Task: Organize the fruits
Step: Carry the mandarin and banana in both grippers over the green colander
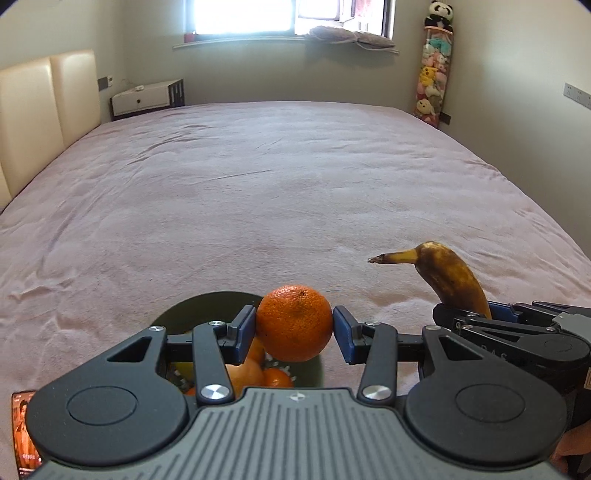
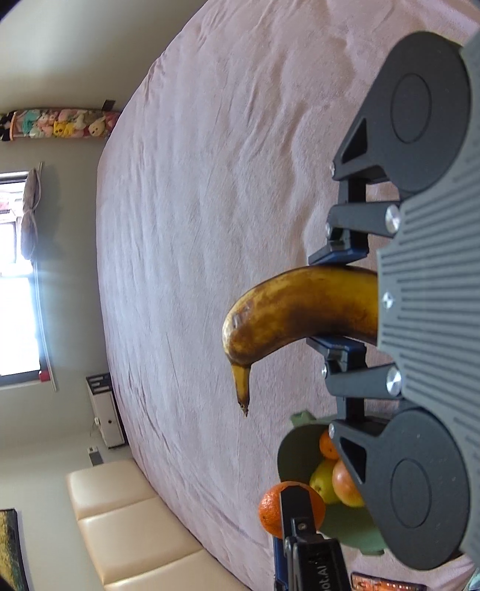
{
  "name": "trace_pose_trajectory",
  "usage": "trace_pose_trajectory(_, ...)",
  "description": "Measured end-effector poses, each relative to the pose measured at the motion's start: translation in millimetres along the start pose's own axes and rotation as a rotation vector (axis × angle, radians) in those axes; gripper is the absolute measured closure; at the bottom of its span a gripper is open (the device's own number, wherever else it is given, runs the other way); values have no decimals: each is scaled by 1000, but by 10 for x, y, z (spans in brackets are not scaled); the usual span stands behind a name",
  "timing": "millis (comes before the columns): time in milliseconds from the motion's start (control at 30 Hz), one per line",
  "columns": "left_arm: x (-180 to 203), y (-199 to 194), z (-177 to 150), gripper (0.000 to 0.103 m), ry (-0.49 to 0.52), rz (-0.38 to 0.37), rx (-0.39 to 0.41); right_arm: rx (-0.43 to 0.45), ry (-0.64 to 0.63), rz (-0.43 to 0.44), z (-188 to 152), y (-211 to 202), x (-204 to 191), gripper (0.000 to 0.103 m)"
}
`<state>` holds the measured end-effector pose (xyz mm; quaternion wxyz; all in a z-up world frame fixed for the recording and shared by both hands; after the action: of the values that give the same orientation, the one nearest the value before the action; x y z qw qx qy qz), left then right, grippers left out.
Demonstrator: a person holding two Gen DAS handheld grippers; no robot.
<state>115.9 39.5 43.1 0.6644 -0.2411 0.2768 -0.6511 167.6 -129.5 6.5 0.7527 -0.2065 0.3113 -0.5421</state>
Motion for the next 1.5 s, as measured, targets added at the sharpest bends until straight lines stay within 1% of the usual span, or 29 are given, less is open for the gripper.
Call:
trace_pose_trajectory(100,-224,-53,-23,52,-47,4,-11,-2,-12,49,23,-24,-150,67)
trace_pose_trajectory(200,-410,-60,-72,52,-71,22,-22,-4,-26,91,33,-22,-304,67)
trace_pose_trajectory(400,-726,43,-260,52,-135,61,-87,-27,-66,167,15,54,-651,67)
trace_pose_trajectory(500,-801,95,-331,52,-128,83,-114,-48,-90,203,-7,160,-786,67)
trace_pose_trajectory(700,-836,256,-415,52,-83,97,-179,-88,-176,247,-30,393,-1046,67)
trace_pose_trajectory(800,-845,330,-452,52,-54,100,-208,-90,-265,236,-62,518,-1178,67)
trace_pose_trajectory(867,-853,374,-465,52,-50,100,-223,-98,-301,225,-80,613,-1227,67)
trace_pose_trajectory(1100,-911,527,-512,52,-75,80,-248,-153,-299,223,-93,984,-1317,67)
trace_pose_trajectory(1300,-973,625,-538,51,-102,69,-266,-189,-401,176,-153,1112,-1361,67)
trace_pose_trajectory(1500,-1023,653,-552,52,-138,48,-267,-230,-395,157,-240,1256,-1312,67)
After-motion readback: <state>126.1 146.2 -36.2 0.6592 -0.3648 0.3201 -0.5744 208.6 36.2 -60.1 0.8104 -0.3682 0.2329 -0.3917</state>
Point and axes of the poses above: each gripper's, at about its wrist camera, not at the fingertips, and y roughly the way its jaws point, x to its right, z to its top, the point moved 1 cm from there along y, roughly the way its jaws point, and after that the axes turned 6 degrees about y, right-handed, at the moved point
